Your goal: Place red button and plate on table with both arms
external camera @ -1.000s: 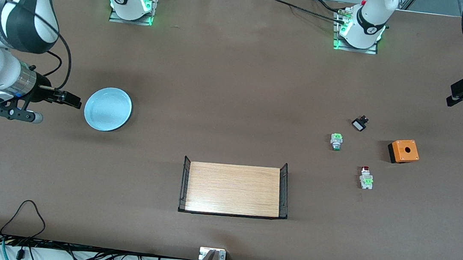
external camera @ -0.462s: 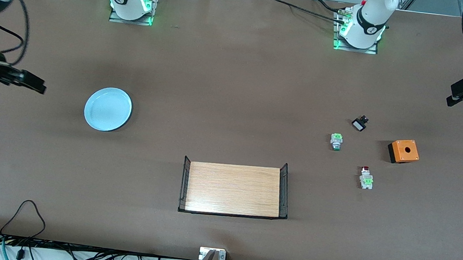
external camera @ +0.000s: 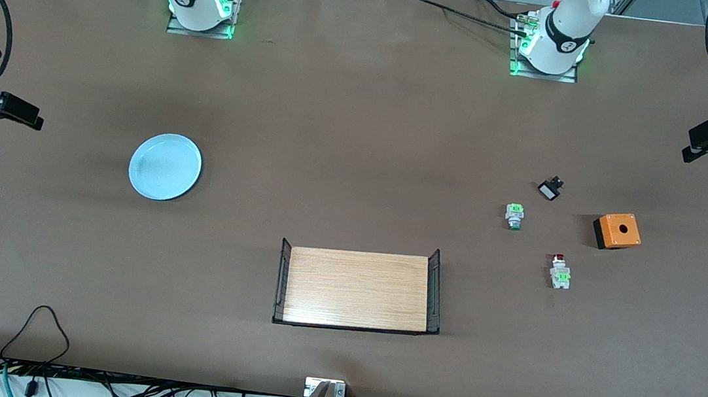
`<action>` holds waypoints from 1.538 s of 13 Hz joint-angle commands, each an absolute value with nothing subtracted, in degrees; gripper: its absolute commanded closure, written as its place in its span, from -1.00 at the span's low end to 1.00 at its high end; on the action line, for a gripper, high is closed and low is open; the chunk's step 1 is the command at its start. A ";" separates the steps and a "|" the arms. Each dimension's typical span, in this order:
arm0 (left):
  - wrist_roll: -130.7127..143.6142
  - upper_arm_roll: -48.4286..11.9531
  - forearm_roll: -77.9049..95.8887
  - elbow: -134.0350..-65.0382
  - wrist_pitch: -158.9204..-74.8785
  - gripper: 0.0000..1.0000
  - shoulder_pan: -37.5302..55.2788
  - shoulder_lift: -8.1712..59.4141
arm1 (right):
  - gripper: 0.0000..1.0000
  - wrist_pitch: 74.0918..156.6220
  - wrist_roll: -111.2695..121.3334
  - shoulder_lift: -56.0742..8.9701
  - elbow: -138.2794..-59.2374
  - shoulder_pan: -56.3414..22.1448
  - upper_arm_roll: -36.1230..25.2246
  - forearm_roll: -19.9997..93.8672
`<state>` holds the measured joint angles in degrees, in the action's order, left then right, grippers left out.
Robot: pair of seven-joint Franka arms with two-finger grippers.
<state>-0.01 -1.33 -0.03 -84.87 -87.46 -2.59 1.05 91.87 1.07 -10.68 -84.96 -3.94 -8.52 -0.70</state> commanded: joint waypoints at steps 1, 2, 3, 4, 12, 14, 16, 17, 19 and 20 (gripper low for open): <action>0.97 -1.32 0.00 -83.94 -86.48 -1.00 -2.29 1.05 | -1.00 96.86 1.76 -4.14 -94.04 -3.87 -8.26 -1.50; 0.88 -1.23 0.00 -83.85 -86.48 -1.00 -2.37 1.05 | -1.00 95.64 1.50 -4.13 -93.61 -3.95 -8.26 -1.15; 0.88 -1.23 0.00 -83.85 -86.48 -1.00 -2.29 1.05 | -1.00 94.67 1.49 -4.13 -92.99 -4.04 -8.26 -0.88; 0.97 -1.23 0.00 -83.85 -86.48 -1.00 -2.29 1.05 | -1.00 93.88 1.49 -4.22 -92.64 -4.13 -8.17 -0.70; 0.88 -1.23 0.00 -83.85 -86.48 -1.00 -2.37 1.05 | -1.00 93.60 2.11 -4.57 -91.14 -4.04 -8.17 -0.70; 0.97 -1.32 0.00 -83.85 -86.48 -1.00 -2.29 1.05 | -1.00 93.08 2.11 -4.57 -90.79 -3.87 -8.26 -0.70; 0.97 -1.32 0.00 -83.85 -86.48 -1.00 -2.37 1.05 | -1.00 92.99 2.11 -4.48 -90.79 -3.96 -8.26 -0.70; 0.97 -1.32 0.00 -83.85 -86.48 -1.00 -2.37 1.05 | -1.00 92.99 2.20 -4.40 -90.79 -3.96 -8.26 -0.79; 0.97 -1.32 0.00 -83.85 -86.48 -1.00 -2.29 1.05 | -1.00 92.99 2.20 -4.39 -90.79 -3.96 -8.17 -0.79; 0.97 -1.32 0.00 -83.85 -86.48 -1.00 -2.37 1.05 | -1.00 92.99 2.28 -4.39 -90.79 -4.04 -8.17 -0.79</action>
